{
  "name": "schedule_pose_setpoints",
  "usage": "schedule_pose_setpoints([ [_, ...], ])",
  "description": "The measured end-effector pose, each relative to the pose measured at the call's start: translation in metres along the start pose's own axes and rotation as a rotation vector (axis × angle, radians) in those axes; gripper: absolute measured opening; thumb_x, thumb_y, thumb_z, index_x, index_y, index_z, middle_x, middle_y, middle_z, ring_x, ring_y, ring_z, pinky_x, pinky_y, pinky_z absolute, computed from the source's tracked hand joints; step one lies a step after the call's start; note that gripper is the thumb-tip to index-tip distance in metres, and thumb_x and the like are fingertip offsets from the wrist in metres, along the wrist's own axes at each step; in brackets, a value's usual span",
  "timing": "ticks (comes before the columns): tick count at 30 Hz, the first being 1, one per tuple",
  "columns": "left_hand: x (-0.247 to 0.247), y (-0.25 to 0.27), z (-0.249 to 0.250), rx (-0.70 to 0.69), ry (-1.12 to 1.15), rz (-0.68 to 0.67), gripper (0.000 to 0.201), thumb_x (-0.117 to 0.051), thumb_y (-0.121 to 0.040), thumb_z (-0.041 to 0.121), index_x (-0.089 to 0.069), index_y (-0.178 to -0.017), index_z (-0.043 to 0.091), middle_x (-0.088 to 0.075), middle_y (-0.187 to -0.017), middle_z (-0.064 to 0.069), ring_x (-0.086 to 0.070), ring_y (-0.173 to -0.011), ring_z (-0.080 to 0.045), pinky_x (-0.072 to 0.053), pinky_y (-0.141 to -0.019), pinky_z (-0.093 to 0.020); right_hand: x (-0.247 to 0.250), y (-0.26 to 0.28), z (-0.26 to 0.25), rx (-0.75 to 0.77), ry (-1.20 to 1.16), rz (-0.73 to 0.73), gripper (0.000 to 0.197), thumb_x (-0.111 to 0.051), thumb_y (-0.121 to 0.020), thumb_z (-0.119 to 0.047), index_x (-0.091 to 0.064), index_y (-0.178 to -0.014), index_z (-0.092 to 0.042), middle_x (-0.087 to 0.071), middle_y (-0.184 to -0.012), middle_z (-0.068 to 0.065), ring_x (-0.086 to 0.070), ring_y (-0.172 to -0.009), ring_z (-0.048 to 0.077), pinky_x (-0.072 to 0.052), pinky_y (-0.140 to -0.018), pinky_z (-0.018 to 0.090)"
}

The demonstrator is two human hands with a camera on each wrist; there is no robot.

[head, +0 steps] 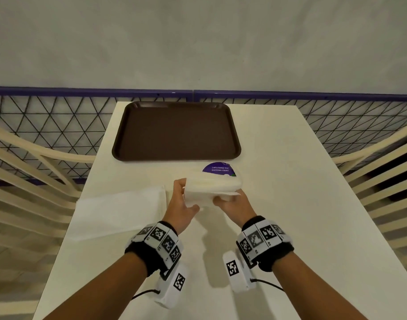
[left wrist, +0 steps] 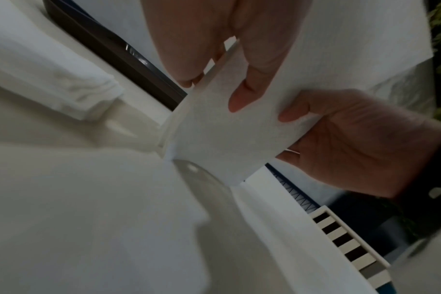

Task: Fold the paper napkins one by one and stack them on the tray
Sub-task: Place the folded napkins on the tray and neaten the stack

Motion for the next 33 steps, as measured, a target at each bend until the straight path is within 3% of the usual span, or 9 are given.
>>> schedule_pose_setpoints([
  [2,-0.003,0.002,0.001,0.024,-0.025,-0.04,0.048,-0.057,-0.079,-0.012,-0.04,-0.105,0.024,-0.048,-0.097,0.014,-0.051,-0.09,-0.001,-0.042,-0.076,-0.005,-0.004,0.004,0.001,-0.037,0.043,-0.05,0.044,-0.062,-0.082,0.001,-0.054,-0.125,-0.002,-0.061,-0.121,0.014,-0.055,-0.119,0.026,-0.04,-0.098,0.021],
  [4,-0.003,0.001,0.006,0.04,0.01,-0.068,0.038,-0.054,-0.085,-0.01,-0.046,-0.112,0.016,-0.051,-0.101,0.007,-0.049,-0.096,-0.014,-0.041,-0.08,-0.017,-0.004,0.003,0.0,-0.091,0.036,-0.079,0.039,-0.049,-0.092,0.005,-0.046,-0.13,0.006,-0.054,-0.129,0.016,-0.057,-0.118,0.014,-0.036,-0.09,0.006],
  [6,0.005,-0.006,0.008,0.136,0.075,-0.038,0.031,-0.04,-0.094,-0.008,-0.046,-0.118,0.011,-0.05,-0.111,0.001,-0.046,-0.093,-0.013,-0.045,-0.078,-0.018,-0.003,-0.005,-0.01,-0.099,-0.105,-0.087,0.044,-0.034,-0.096,0.01,-0.028,-0.139,0.007,-0.051,-0.109,0.0,-0.063,-0.073,-0.016,-0.042,-0.064,-0.002],
  [8,0.01,-0.019,0.024,0.128,0.078,-0.042,0.04,-0.049,-0.091,-0.004,-0.042,-0.13,0.003,-0.052,-0.128,-0.011,-0.052,-0.111,-0.02,-0.043,-0.093,-0.028,0.0,-0.014,-0.024,-0.117,-0.094,-0.086,0.046,-0.036,-0.096,0.008,-0.025,-0.139,-0.006,-0.04,-0.092,-0.013,-0.053,-0.052,-0.018,-0.04,-0.054,-0.002],
  [11,0.029,-0.045,0.044,0.13,0.106,-0.003,0.029,-0.05,-0.089,0.004,-0.046,-0.116,0.015,-0.056,-0.115,-0.005,-0.052,-0.112,-0.024,-0.041,-0.095,-0.036,-0.007,-0.038,-0.063,-0.044,0.008,-0.07,0.035,-0.051,-0.091,-0.004,-0.05,-0.125,-0.01,-0.056,-0.098,-0.004,-0.056,-0.087,0.006,-0.043,-0.084,0.02],
  [14,0.052,-0.078,0.056,0.188,0.199,0.02,0.015,-0.039,-0.093,0.007,-0.042,-0.093,0.021,-0.052,-0.102,-0.004,-0.053,-0.096,-0.022,-0.043,-0.09,-0.039,-0.022,-0.07,-0.09,-0.038,-0.012,-0.087,0.037,-0.049,-0.091,-0.007,-0.048,-0.128,-0.009,-0.056,-0.109,0.003,-0.053,-0.102,0.018,-0.04,-0.088,0.028],
  [21,0.097,-0.151,0.046,0.334,0.182,0.046,0.019,-0.034,-0.097,0.008,-0.031,-0.115,0.013,-0.046,-0.088,-0.003,-0.048,-0.075,-0.015,-0.042,-0.061,-0.03,-0.058,-0.152,-0.102,-0.152,0.108,-0.148,0.038,-0.05,-0.092,-0.014,-0.044,-0.128,-0.004,-0.053,-0.13,0.015,-0.052,-0.117,0.031,-0.042,-0.103,0.043],
  [25,0.111,-0.182,0.023,0.433,0.042,-0.059,0.038,-0.046,-0.092,0.006,-0.041,-0.13,0.009,-0.057,-0.115,-0.009,-0.056,-0.096,-0.023,-0.048,-0.081,-0.036,-0.068,-0.195,-0.094,-0.173,0.23,-0.152,0.039,-0.048,-0.094,-0.015,-0.043,-0.13,-0.002,-0.051,-0.132,0.015,-0.051,-0.12,0.031,-0.041,-0.102,0.038],
  [33,0.143,-0.24,0.0,0.42,-0.024,-0.035,0.046,-0.047,-0.091,-0.008,-0.039,-0.134,0.006,-0.053,-0.12,-0.014,-0.053,-0.108,-0.027,-0.047,-0.092,-0.042,-0.104,-0.262,-0.054,-0.313,0.134,-0.185,0.034,-0.041,-0.095,-0.009,-0.051,-0.124,0.005,-0.055,-0.129,0.019,-0.053,-0.118,0.036,-0.039,-0.106,0.049],
])
Point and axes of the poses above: each hand's wrist, its own y-axis away from the middle knuckle, its own x-axis out of the back of the hand, z = x × y, the point moved 10 cm from there along -y, towards the middle knuckle
